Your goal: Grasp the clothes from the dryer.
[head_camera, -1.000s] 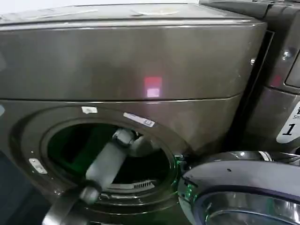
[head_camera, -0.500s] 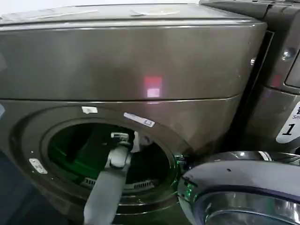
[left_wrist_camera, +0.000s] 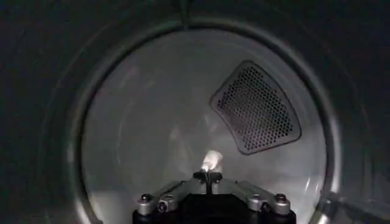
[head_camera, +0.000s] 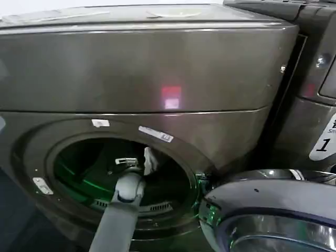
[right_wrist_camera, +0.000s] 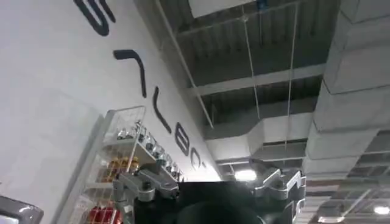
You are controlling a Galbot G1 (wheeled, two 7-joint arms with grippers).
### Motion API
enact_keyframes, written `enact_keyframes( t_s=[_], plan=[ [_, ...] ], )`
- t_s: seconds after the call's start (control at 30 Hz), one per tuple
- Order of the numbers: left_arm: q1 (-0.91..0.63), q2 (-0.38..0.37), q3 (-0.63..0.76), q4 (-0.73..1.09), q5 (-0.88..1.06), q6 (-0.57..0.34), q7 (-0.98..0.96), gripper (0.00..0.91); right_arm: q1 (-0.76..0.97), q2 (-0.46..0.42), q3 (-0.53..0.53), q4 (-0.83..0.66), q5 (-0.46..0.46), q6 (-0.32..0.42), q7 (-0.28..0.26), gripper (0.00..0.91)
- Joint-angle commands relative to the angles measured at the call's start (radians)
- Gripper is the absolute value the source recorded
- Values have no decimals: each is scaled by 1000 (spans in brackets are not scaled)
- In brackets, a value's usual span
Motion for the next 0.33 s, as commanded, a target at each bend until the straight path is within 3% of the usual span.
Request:
enact_keyframes(
  t_s=[0.03, 0.33],
  plan=[
    [18, -5, -4, -32, 6, 7, -13, 0, 2, -2, 2, 0, -2, -12, -8, 907],
    [46, -8, 1, -69, 21, 6, -9, 0, 6, 5, -6, 10, -14, -18, -15, 907]
  ],
)
